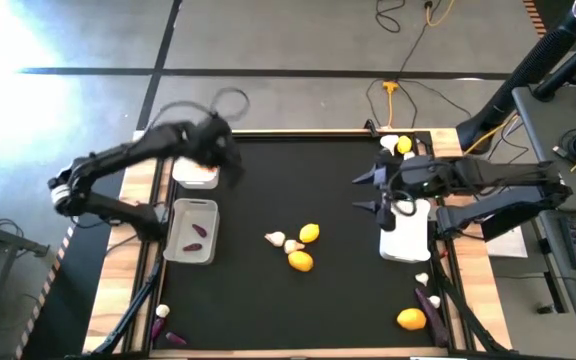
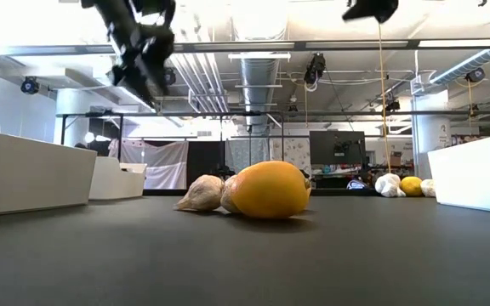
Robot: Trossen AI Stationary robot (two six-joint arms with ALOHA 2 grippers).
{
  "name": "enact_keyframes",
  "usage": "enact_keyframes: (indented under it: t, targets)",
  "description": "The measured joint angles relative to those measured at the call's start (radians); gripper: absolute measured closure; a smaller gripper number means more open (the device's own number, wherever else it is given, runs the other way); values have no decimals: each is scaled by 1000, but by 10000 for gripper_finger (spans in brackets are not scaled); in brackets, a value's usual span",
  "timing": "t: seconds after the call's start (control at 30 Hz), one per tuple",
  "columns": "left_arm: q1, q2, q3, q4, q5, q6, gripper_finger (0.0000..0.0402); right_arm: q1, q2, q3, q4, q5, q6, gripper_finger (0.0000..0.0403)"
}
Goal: Sort produce into baskets
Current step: Put the yellow lemon into the top white bin
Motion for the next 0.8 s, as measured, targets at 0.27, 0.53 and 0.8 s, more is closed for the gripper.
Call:
enact_keyframes:
  t: [0.27, 0.53, 0.8]
  targets:
    - [-430, 123, -121, 464, -109, -158, 106, 12, 40, -105, 20, -15, -83, 121]
    - [-594, 255, -122, 603, -163, -196, 101, 17, 241, -143, 158, -118, -160, 87]
    - [-735, 249, -153, 574, -246, -296, 119, -7, 506, -147, 323, -178, -252, 95]
